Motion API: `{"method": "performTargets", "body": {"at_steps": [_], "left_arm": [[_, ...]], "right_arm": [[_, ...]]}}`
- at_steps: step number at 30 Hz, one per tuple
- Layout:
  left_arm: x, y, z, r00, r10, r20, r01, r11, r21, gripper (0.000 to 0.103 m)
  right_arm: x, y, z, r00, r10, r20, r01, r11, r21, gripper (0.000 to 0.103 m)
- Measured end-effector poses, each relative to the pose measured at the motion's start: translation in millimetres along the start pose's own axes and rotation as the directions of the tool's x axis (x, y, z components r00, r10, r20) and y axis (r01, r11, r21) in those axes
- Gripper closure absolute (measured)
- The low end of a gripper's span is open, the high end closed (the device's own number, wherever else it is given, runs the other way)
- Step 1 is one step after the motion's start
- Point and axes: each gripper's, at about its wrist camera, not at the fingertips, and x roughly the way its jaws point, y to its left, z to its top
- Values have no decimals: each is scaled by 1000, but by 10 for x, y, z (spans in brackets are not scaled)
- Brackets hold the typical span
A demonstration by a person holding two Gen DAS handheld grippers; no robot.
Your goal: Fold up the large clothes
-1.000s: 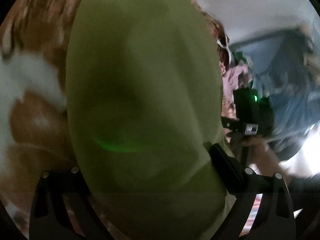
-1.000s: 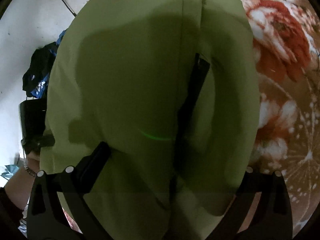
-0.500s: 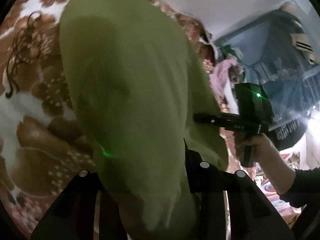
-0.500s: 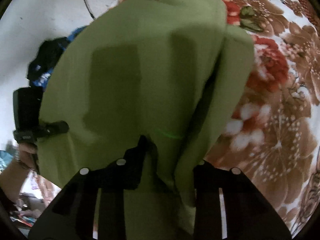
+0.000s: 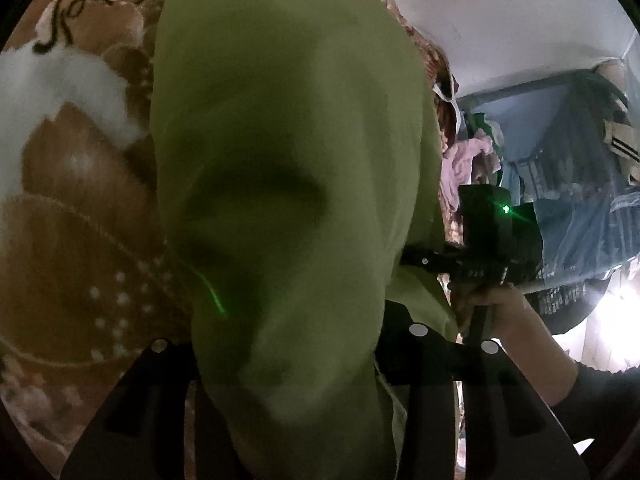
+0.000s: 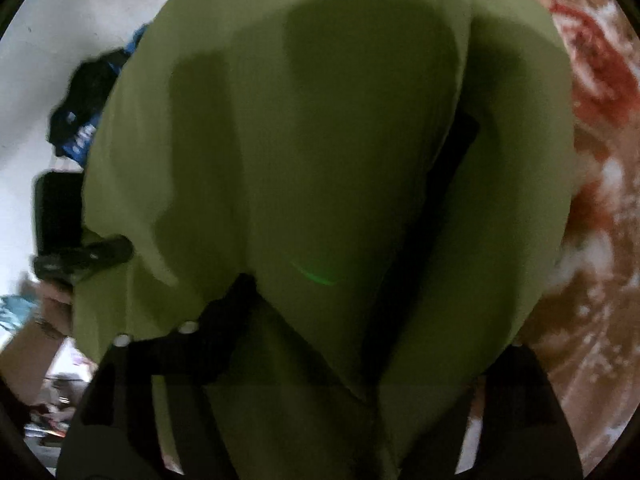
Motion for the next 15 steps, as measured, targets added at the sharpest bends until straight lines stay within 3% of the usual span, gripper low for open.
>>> {"method": "performTargets", "body": {"at_steps": [3, 5, 10, 13, 15], "left_arm": [[-135, -216, -26, 1000, 5, 13, -6, 997, 81, 73], [-248, -360, -35, 999, 4, 36, -8, 994, 110, 76], [-465, -770, -51, 997, -28, 77, 15, 985, 170, 77], [-640, -901, -89, 995, -34, 89, 16, 981, 191, 77], [-717, -1072, -116, 995, -33, 91, 12, 977, 214, 77]], "right_arm": [[-246, 14, -53, 1000, 19, 12, -19, 999, -35, 76], [-426, 135, -73, 1000, 13, 27, -11, 997, -79, 83], [-859, 353, -177, 995, 48, 89, -37, 993, -116, 85], [-1425, -48, -526, 991, 64, 117, -49, 991, -126, 86], [-1655, -46, -656, 987, 81, 138, -64, 991, -121, 86]]}}
